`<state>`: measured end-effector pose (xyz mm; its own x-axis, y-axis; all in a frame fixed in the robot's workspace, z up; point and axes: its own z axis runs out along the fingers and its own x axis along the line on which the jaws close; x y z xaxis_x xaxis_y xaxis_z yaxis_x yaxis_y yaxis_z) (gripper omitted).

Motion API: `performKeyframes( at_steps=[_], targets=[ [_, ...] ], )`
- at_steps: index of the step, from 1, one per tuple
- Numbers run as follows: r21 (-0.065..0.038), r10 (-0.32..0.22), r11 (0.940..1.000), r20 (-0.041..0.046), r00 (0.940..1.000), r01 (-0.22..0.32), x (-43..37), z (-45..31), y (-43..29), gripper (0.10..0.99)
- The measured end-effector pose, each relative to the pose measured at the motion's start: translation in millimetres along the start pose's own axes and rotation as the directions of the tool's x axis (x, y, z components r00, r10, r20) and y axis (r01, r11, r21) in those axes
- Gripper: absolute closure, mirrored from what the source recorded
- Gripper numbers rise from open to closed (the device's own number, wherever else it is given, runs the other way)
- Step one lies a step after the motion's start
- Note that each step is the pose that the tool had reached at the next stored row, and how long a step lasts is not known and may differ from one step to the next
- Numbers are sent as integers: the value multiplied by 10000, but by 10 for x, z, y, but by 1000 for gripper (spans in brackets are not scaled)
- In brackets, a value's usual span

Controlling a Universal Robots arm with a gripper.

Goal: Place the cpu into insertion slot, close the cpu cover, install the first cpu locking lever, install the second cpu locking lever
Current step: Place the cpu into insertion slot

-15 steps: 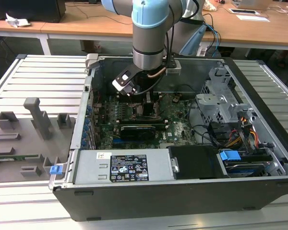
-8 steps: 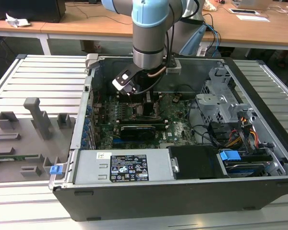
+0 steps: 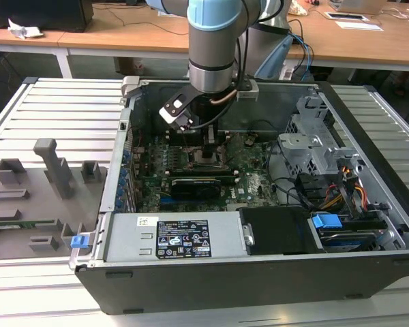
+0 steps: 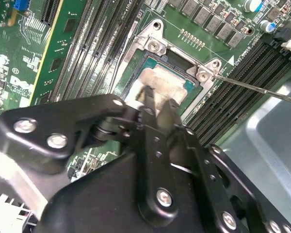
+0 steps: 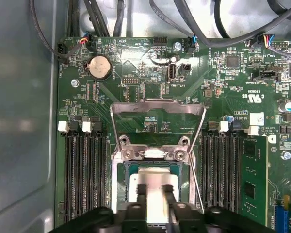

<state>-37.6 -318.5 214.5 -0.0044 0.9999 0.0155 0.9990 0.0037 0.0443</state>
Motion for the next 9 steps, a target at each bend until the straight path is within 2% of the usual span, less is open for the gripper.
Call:
performKeyframes(
  at_steps=[3,9],
  targets=[
    [-2,0,10000,-3,10000,0,1,-12,1,980],
    [-1,0,10000,0,10000,0,1,-31,1,980]
  ],
)
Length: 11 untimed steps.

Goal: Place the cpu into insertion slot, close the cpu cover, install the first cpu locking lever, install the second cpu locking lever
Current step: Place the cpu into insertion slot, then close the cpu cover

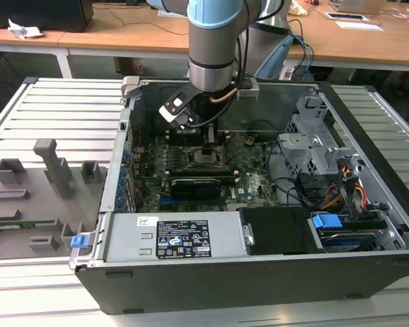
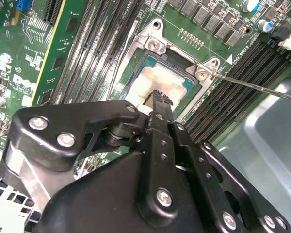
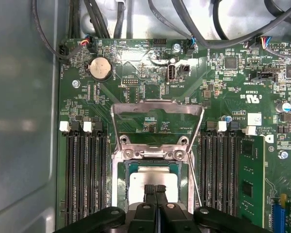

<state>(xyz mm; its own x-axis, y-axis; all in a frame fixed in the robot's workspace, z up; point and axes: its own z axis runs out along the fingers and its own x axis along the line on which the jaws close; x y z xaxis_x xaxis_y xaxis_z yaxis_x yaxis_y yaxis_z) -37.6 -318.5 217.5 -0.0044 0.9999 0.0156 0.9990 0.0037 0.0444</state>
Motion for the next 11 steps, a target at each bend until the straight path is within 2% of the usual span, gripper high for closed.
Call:
performKeyframes(
  at_steps=[11],
  targets=[
    [0,-1,10000,6,10000,1,1,-74,4,980]
  ],
)
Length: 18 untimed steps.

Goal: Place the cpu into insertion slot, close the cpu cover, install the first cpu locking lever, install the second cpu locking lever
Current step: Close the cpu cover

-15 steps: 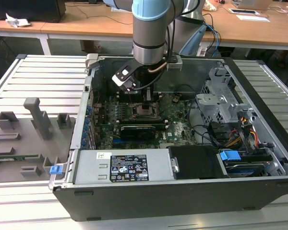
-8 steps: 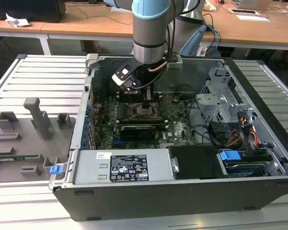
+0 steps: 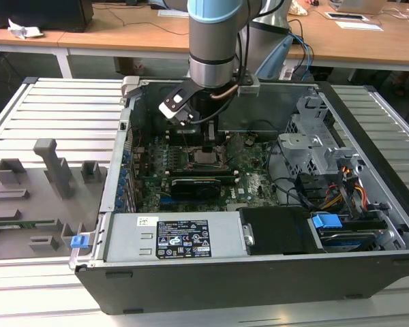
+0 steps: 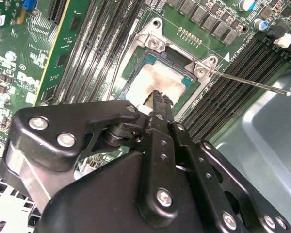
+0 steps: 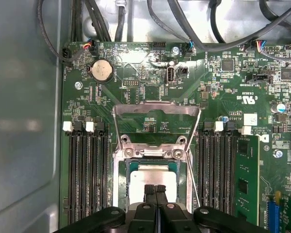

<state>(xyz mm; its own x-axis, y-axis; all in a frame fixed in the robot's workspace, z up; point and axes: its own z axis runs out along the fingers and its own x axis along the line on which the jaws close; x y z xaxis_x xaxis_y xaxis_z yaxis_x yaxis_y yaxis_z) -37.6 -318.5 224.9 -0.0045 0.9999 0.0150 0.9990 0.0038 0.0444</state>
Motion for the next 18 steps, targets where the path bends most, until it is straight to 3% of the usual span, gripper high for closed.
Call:
performKeyframes(
  at_steps=[18],
  targets=[
    [6,0,10000,13,10000,0,9,-168,6,980]
  ],
)
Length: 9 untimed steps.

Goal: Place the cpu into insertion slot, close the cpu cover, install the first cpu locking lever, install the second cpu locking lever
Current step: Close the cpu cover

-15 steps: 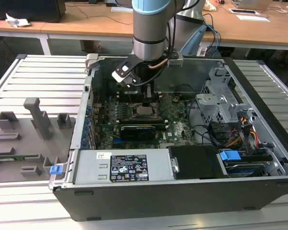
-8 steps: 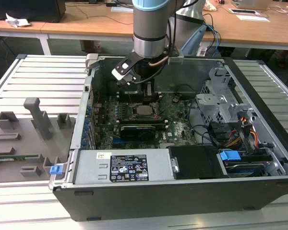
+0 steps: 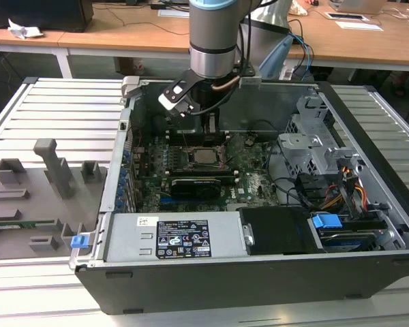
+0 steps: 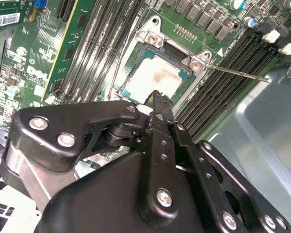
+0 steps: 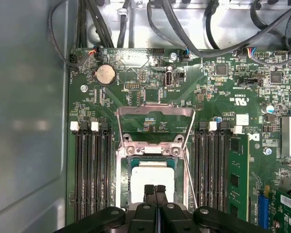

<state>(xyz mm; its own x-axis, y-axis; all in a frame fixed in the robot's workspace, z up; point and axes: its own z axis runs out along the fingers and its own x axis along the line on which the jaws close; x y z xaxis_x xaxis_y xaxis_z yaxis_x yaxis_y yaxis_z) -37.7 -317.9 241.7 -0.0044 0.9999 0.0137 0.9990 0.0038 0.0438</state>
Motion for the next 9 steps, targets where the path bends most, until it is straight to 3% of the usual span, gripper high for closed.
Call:
performKeyframes(
  at_steps=[9],
  targets=[
    [-1,-1,10000,15,10000,1,6,-60,3,980]
  ],
)
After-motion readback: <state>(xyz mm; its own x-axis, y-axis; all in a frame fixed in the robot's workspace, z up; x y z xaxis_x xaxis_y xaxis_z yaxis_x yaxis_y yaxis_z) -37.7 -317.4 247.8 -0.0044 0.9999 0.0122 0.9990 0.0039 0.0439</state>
